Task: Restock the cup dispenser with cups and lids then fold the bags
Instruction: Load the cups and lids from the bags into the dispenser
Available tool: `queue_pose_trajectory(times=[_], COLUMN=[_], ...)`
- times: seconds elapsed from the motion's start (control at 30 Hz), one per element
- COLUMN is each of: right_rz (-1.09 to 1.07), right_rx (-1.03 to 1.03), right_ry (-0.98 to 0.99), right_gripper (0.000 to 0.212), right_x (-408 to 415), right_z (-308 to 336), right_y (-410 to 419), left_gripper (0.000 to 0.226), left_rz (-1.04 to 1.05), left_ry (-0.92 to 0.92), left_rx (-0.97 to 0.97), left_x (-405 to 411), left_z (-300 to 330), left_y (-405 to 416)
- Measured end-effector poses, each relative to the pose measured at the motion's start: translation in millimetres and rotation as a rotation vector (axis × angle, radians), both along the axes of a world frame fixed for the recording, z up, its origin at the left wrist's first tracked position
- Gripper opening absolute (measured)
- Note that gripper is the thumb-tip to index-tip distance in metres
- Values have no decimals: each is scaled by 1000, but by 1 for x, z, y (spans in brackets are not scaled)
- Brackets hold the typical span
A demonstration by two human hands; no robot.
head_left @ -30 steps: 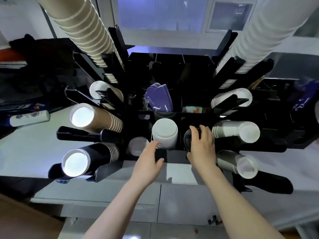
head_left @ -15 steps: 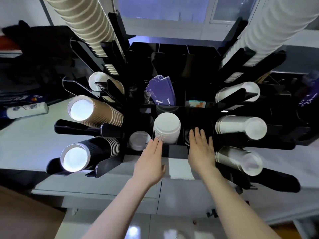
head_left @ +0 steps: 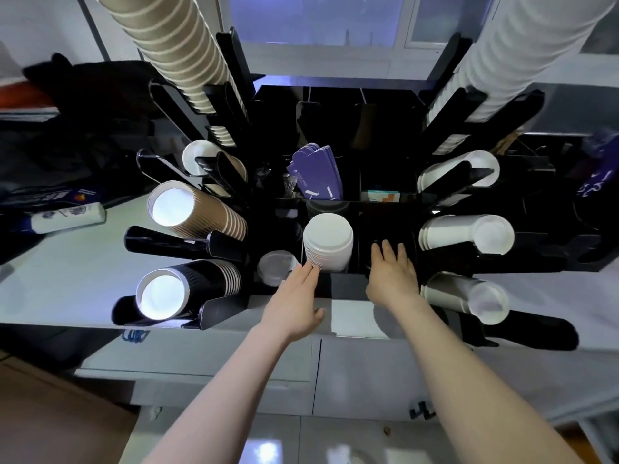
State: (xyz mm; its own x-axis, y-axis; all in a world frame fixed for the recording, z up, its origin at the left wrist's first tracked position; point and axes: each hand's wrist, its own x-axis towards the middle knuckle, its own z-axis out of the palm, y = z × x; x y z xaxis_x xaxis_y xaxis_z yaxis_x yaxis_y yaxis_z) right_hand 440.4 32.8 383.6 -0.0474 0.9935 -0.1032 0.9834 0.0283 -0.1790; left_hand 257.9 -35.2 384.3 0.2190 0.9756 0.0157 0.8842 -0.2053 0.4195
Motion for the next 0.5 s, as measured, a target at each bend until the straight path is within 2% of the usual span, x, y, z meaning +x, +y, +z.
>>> queue_pose_trajectory(times=[0.07,0.17,0.23,0.3,0.37,0.43,0.5], right_rz=[-42,-35,28,82,109,144,158], right_rx=[124,396,404,291,193,196,250], right_ry=[201,688,841,837,676,456,346], right_gripper=[71,56,52,69,93,106,110], right_x=[-4,-15,-25,-34,-39,-43,-46], right_z=[5,15,21,23,20,15,12], right_y=[-1,-7,-9,-3,8,15,19], left_gripper=[84,83,83,83,81,77,75], left_rz=[2,12,32,48,45,44,53], left_ry=[-26,-45,-43,-56,-74,-87,-111], left_rx=[-22,-13,-28,-34,-17,7,27], left_x=[-2,-3,-1,-1,-2,-4,-3], left_z=[0,-3,-5,-5,-6,-7,-8], left_y=[1,1,1,1,1,2,3])
